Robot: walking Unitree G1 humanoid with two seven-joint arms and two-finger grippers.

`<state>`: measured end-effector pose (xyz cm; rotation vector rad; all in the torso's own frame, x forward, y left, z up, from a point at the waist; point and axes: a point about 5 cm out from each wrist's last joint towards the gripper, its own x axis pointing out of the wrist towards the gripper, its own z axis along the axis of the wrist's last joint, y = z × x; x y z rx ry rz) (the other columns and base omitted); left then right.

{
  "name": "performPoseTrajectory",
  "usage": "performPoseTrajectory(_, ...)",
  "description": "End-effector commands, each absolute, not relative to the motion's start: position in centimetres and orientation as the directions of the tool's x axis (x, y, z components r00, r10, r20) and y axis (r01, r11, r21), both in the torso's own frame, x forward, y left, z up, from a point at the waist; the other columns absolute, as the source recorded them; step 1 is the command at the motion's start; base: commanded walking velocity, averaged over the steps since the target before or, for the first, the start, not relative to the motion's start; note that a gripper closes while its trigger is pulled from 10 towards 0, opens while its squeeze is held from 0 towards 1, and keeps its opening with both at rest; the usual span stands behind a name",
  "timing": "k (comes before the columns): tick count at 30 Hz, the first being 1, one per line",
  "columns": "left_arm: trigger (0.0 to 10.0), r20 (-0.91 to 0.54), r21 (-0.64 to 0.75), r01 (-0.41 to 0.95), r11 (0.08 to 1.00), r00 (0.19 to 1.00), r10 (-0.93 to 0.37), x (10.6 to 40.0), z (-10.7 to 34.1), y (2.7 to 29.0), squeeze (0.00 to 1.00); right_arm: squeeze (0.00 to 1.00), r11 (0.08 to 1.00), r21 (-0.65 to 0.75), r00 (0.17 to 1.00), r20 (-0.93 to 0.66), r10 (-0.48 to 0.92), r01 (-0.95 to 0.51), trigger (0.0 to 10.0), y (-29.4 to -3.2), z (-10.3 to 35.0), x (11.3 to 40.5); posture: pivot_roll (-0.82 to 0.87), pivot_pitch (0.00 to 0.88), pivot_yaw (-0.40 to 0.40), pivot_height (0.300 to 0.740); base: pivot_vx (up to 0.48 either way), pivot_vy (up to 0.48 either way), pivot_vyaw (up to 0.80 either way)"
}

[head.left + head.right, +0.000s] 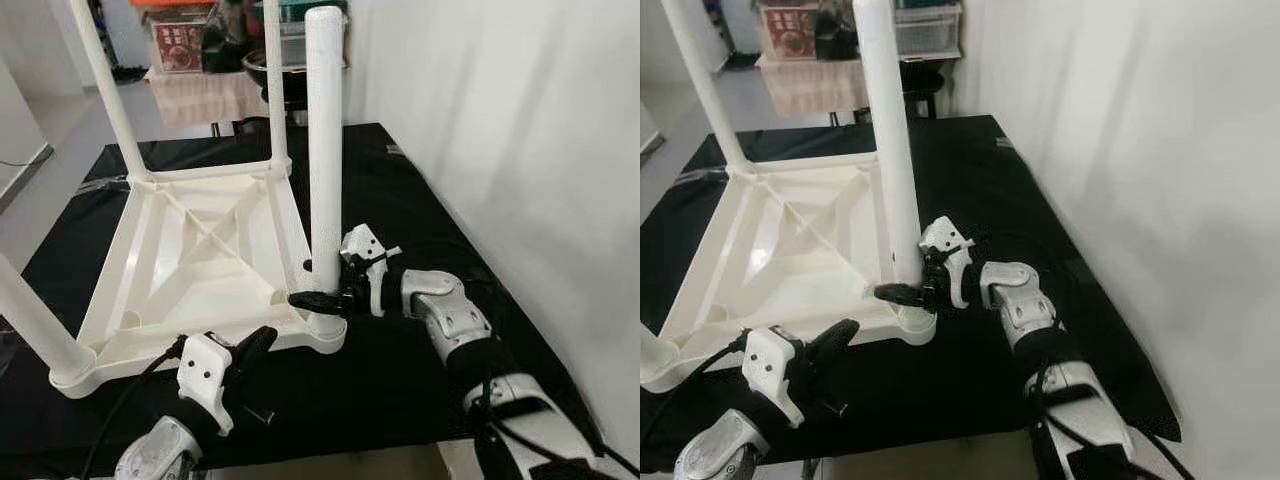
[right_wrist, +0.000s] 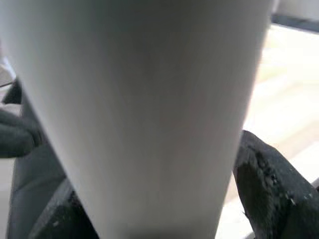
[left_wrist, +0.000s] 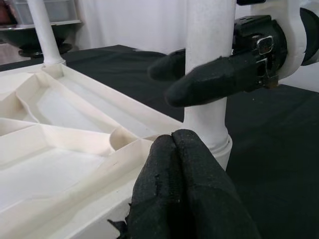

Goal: Building children table

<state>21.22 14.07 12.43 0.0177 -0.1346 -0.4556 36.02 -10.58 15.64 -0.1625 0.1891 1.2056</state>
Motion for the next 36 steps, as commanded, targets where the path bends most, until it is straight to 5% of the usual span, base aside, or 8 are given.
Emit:
performPoseTrajectory(1, 10.0, 0.12, 0.052, 0.428, 0.902, 0.894, -0.431, 21.1, 12.3, 14.3, 0.0, 0.0, 0.347, -0.035, 0.346, -0.232, 0.909, -0.937, 10.0, -10.6, 16.1, 36.3, 0.07, 0.0, -0.038, 0.74, 0.0, 0.0, 0.0)
performPoseTrajectory(3, 10.0, 0.121, 0.052, 0.422, 0.905, 0.897, -0.425, 21.0, 12.3, 14.3, 0.0, 0.0, 0.318, 0.0, 0.311, -0.21, 0.927, -0.948, 1.5, -10.7, 16.4, 36.5, 0.08, 0.0, -0.041, 0.74, 0.0, 0.0, 0.0)
performPoseTrajectory(6, 10.0, 0.121, 0.052, 0.42, 0.906, 0.898, -0.423, 20.9, 12.3, 14.3, 0.0, 0.0, 0.308, 0.021, 0.298, -0.195, 0.934, -0.951, 0.0, -10.7, 16.5, 36.5, 0.09, 0.0, -0.042, 0.74, 0.0, 0.0, 0.0)
performPoseTrajectory(22, 10.0, 0.102, 0.044, 0.418, 0.908, 0.902, -0.42, 20.5, 12.0, 14.7, 0.0, 0.0, 0.886, 0.096, 0.835, -0.3, 0.461, -0.454, 0.0, -11.4, 6.9, 31.7, 0.03, 0.0, -0.017, 0.74, 0.0, 0.0, 0.0)
performPoseTrajectory(33, 10.0, 0.094, 0.053, 0.466, 0.883, 0.878, -0.469, 21.2, 12.0, 14.3, 0.0, 0.0, 0.876, 0.051, 0.832, -0.292, 0.473, -0.48, 0.0, -6.7, 6.9, 30.1, 0.0, 0.0, 0.007, 0.74, 0.0, 0.0, 0.0)
performPoseTrajectory(34, 10.0, 0.099, 0.053, 0.454, 0.89, 0.884, -0.457, 21.3, 12.0, 14.4, 0.0, 0.0, 0.868, 0.048, 0.827, -0.283, 0.486, -0.494, 10.0, -6.6, 7.1, 30.3, 0.01, 0.0, -0.005, 0.74, 0.0, 0.0, 0.0)
performPoseTrajectory(35, 10.0, 0.099, 0.053, 0.454, 0.89, 0.884, -0.457, 21.3, 12.0, 14.4, 0.0, 0.0, 0.868, 0.048, 0.827, -0.283, 0.486, -0.494, 10.0, -6.6, 7.1, 30.3, 0.01, 0.0, -0.005, 0.74, 0.0, 0.0, 0.0)
performPoseTrajectory(36, 10.0, 0.104, 0.05, 0.444, 0.895, 0.889, -0.447, 21.3, 12.0, 14.4, 0.0, 1.0, 0.845, 0.06, 0.807, -0.265, 0.527, -0.532, 10.0, -6.4, 7.5, 30.6, 0.01, 0.0, -0.01, 0.74, 0.0, 0.0, 0.0)
